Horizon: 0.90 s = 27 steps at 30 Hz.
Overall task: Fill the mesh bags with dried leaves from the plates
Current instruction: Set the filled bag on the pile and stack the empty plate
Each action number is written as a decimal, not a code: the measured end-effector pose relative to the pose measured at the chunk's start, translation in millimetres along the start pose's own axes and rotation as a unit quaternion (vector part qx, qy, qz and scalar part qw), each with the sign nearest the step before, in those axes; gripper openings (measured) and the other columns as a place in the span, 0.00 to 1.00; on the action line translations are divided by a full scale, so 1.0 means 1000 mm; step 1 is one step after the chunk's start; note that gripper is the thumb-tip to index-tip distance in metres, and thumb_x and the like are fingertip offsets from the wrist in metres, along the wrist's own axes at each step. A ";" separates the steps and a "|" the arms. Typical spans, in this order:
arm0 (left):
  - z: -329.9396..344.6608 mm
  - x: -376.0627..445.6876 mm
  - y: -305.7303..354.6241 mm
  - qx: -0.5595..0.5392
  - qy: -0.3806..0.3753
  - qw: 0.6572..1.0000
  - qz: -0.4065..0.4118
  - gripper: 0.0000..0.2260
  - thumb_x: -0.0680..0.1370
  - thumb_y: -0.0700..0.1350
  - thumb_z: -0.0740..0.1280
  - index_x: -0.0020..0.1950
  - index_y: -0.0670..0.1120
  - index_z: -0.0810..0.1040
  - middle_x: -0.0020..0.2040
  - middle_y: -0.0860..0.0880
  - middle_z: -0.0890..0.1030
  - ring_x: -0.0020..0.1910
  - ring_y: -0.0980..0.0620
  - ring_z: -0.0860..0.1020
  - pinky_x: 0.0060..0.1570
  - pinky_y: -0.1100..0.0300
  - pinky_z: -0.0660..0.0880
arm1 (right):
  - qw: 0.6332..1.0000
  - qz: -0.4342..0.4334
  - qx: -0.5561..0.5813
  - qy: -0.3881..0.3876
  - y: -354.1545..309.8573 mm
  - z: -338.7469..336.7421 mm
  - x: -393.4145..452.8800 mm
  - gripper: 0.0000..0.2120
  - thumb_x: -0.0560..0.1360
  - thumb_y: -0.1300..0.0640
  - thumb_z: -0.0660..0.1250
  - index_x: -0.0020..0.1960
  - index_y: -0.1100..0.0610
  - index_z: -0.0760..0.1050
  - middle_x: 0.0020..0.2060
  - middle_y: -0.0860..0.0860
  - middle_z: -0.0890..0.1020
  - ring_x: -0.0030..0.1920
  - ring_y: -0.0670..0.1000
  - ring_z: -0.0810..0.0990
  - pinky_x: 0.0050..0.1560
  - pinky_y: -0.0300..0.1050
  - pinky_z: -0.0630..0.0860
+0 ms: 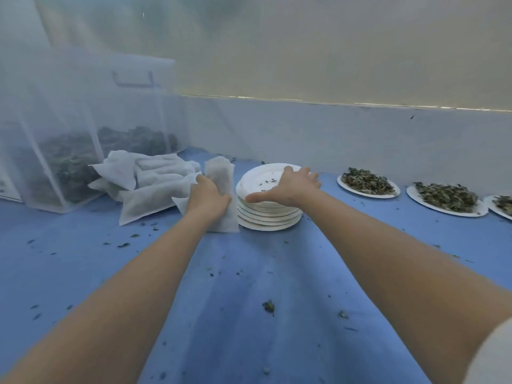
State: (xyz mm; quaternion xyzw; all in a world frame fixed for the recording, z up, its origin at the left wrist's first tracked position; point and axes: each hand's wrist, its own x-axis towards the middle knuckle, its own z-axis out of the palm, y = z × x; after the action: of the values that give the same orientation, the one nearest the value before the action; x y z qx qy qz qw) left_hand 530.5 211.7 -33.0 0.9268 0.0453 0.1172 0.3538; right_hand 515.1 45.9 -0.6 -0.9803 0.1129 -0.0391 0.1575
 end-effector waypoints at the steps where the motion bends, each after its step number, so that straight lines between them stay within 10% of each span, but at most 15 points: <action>1: 0.001 0.006 -0.004 0.028 0.016 0.999 0.001 0.29 0.76 0.48 0.65 0.69 0.35 0.56 0.65 0.37 0.68 0.62 0.40 0.70 0.50 0.54 0.67 | 1.000 0.002 -0.003 -0.008 -0.001 0.006 0.007 0.62 0.52 0.21 0.65 0.74 0.56 0.54 0.72 0.61 0.57 0.72 0.64 0.53 0.69 0.57 0.54; 12: -0.002 -0.038 0.038 0.151 0.084 0.976 0.133 0.25 0.75 0.42 0.65 0.68 0.39 0.61 0.66 0.39 0.63 0.64 0.41 0.62 0.61 0.56 0.60 | 0.992 -0.121 -0.042 0.000 0.013 0.001 -0.033 0.42 0.71 0.30 0.57 0.74 0.57 0.57 0.70 0.56 0.64 0.72 0.59 0.57 0.71 0.54 0.56; 27: 0.099 -0.118 0.192 -0.042 -0.183 0.972 0.143 0.09 0.78 0.37 0.55 0.57 0.41 0.70 0.53 0.44 0.73 0.49 0.46 0.75 0.47 0.53 0.73 | 0.997 -0.023 -0.070 -0.002 0.174 -0.077 -0.075 0.35 0.75 0.36 0.59 0.70 0.61 0.60 0.66 0.58 0.67 0.66 0.60 0.66 0.62 0.54 0.66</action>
State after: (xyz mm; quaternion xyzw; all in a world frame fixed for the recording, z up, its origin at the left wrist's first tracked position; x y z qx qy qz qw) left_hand 441.3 -15.0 2.2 0.9135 -0.1582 -0.0028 0.3747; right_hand 397.5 -120.2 13.8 -0.9913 0.0927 -0.0327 0.0881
